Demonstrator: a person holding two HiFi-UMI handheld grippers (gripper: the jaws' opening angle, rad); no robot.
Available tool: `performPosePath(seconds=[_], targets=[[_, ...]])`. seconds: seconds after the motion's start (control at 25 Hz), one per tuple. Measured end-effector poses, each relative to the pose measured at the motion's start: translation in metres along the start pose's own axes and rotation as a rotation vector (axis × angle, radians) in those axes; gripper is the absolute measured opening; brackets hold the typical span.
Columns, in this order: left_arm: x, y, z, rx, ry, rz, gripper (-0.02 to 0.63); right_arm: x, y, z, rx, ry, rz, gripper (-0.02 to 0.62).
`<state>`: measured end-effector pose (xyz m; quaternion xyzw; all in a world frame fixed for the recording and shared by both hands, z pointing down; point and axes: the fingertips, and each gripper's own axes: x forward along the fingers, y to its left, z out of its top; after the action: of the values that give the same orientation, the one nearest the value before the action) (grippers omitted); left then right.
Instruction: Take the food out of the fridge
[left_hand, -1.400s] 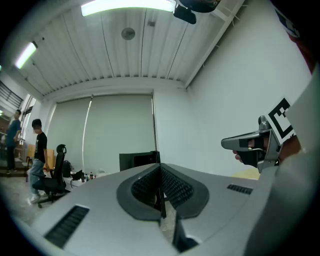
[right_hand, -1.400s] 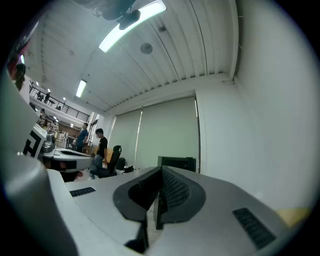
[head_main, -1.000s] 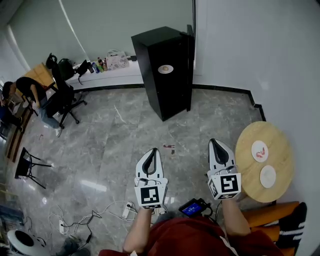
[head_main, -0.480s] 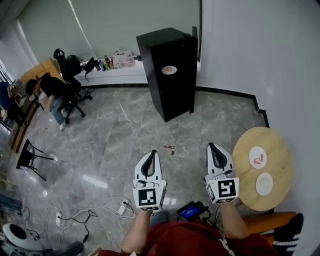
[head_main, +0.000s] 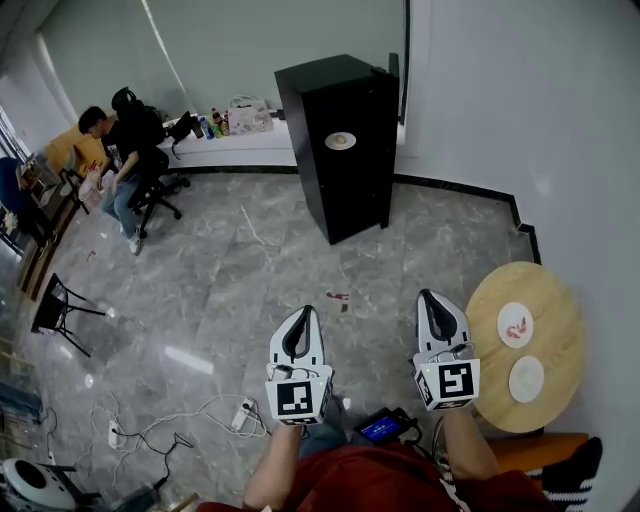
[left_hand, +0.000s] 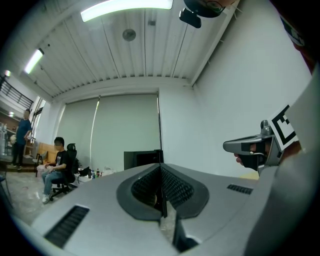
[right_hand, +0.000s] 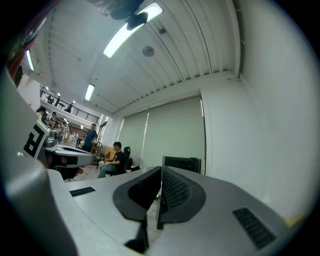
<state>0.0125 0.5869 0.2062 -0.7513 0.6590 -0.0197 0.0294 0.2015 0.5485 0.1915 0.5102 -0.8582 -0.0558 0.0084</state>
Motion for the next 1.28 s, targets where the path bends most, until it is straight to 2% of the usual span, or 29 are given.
performPosePath(seconds=[0.36, 0.88, 1.28], targets=[[0.053, 0.036, 0.000, 0.004, -0.018, -0.038, 0.012, 0.064, 0.004, 0.002, -0.022, 0.007, -0.026, 0.023], [0.124, 0.135, -0.002, 0.004, -0.024, -0.053, 0.012, 0.178, 0.041, 0.008, -0.042, 0.021, -0.054, 0.025], [0.166, 0.184, 0.003, 0.003, -0.045, -0.083, 0.012, 0.231, 0.062, 0.015, -0.052, 0.012, -0.100, 0.025]])
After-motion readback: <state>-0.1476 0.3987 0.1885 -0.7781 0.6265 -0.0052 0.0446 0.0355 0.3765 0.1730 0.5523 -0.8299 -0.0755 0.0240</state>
